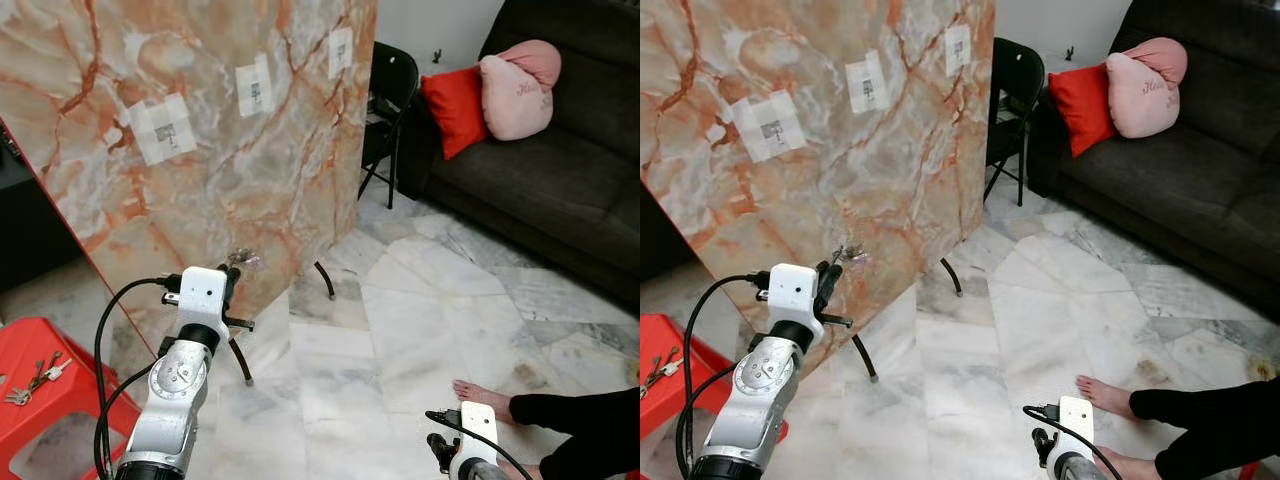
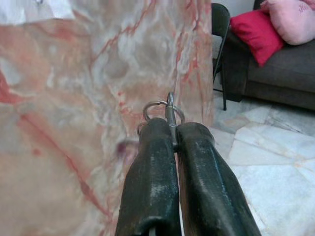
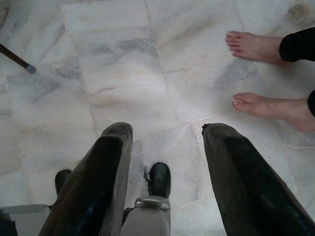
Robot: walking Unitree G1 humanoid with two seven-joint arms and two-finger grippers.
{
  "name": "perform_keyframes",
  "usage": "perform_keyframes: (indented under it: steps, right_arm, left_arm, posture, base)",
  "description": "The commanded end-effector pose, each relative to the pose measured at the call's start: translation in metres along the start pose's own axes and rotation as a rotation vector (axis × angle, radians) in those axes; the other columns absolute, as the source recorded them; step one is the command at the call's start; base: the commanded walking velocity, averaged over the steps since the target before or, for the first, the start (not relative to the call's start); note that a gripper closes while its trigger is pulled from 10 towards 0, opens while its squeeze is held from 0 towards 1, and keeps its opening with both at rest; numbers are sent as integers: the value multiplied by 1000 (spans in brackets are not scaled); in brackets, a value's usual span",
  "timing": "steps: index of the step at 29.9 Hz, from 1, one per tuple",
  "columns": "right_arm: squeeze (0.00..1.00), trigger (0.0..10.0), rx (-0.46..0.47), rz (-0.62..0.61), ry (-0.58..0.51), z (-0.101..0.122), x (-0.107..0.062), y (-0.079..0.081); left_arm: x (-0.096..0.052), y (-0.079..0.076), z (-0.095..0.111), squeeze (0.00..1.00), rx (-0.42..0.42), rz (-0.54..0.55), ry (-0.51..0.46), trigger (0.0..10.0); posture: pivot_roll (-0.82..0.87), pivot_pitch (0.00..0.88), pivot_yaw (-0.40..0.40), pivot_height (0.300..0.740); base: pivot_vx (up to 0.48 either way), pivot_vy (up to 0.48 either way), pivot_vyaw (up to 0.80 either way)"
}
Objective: Hang keys on a hook
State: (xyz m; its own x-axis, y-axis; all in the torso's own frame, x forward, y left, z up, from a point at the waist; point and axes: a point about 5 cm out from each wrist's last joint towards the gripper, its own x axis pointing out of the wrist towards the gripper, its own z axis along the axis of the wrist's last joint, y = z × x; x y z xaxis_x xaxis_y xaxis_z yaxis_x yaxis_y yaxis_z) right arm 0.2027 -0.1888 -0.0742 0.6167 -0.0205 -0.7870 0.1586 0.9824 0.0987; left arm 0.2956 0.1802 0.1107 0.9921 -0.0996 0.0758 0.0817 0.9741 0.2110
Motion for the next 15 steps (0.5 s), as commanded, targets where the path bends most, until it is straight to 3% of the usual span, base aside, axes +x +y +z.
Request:
perform_keyframes:
  steps: [1, 7, 15]
  right_arm:
    - [0, 10000, 3, -6, -4, 3, 0, -2]
    - [0, 10000, 2, -6, -4, 3, 0, -2]
    - [0, 10000, 0, -5, -5, 3, 0, -2]
  left_arm:
    - [0, 4, 0, 0, 56, -16, -14, 10000]
    - [1, 7, 0, 0, 49, -9, -22, 10000]
    - [3, -6, 7, 0, -6, -23, -57, 10000]
  posture:
    - [98, 0, -75, 740]
    - [100, 0, -74, 740]
    - [97, 0, -74, 740]
  base:
    - [0, 0, 0]
    - [0, 0, 0]
    - [0, 0, 0]
